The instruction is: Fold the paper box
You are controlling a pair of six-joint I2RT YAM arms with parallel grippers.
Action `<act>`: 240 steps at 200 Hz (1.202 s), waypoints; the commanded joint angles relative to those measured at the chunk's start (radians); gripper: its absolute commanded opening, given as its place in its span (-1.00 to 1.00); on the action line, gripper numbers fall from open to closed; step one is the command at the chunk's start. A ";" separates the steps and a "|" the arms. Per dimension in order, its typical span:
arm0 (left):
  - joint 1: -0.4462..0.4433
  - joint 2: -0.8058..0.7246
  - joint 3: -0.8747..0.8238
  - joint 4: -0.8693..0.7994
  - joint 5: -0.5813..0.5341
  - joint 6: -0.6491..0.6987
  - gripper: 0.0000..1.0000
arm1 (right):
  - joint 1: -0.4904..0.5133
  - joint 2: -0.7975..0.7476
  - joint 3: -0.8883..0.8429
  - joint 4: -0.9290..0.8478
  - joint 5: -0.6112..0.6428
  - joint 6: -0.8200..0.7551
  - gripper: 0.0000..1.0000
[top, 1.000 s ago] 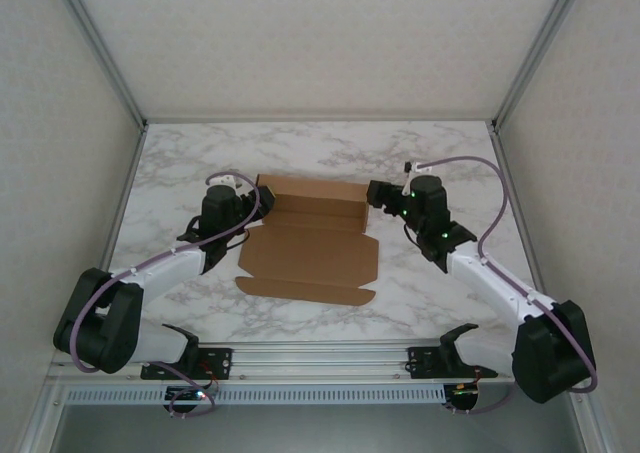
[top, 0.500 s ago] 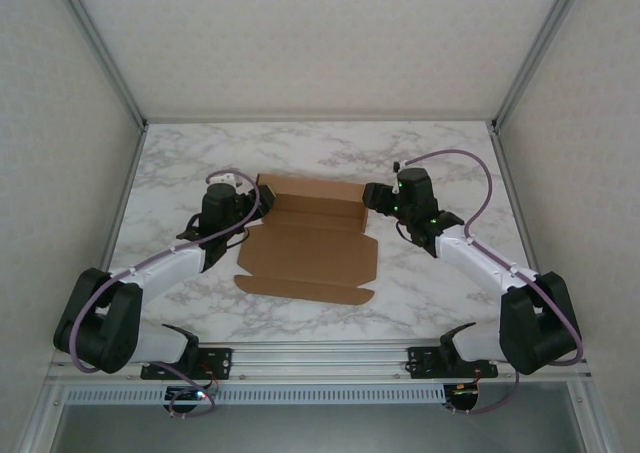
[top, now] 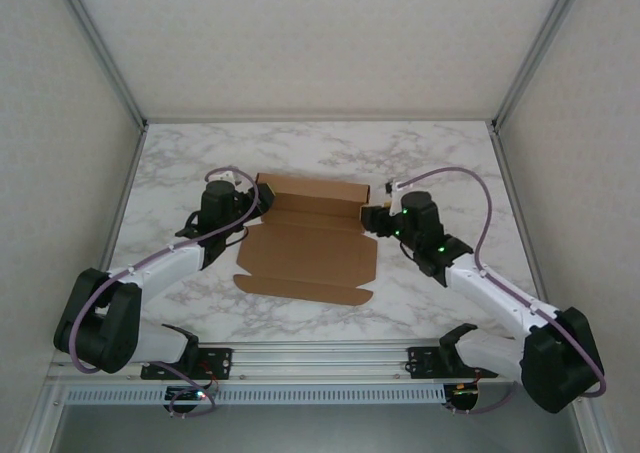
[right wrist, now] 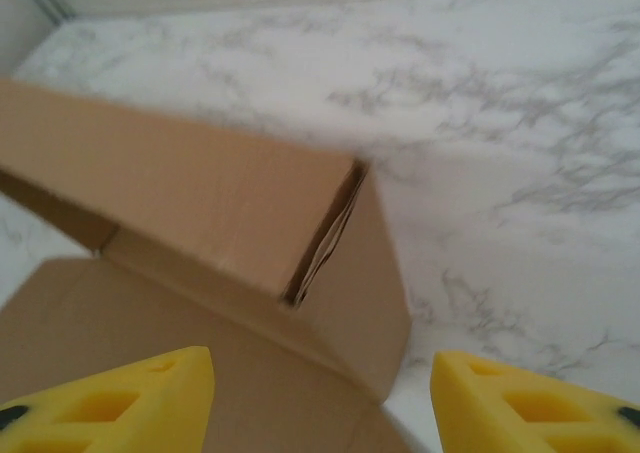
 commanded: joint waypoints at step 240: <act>-0.069 -0.270 -0.259 0.128 -0.226 0.484 0.35 | 0.045 0.352 0.119 0.144 0.222 -0.025 -0.08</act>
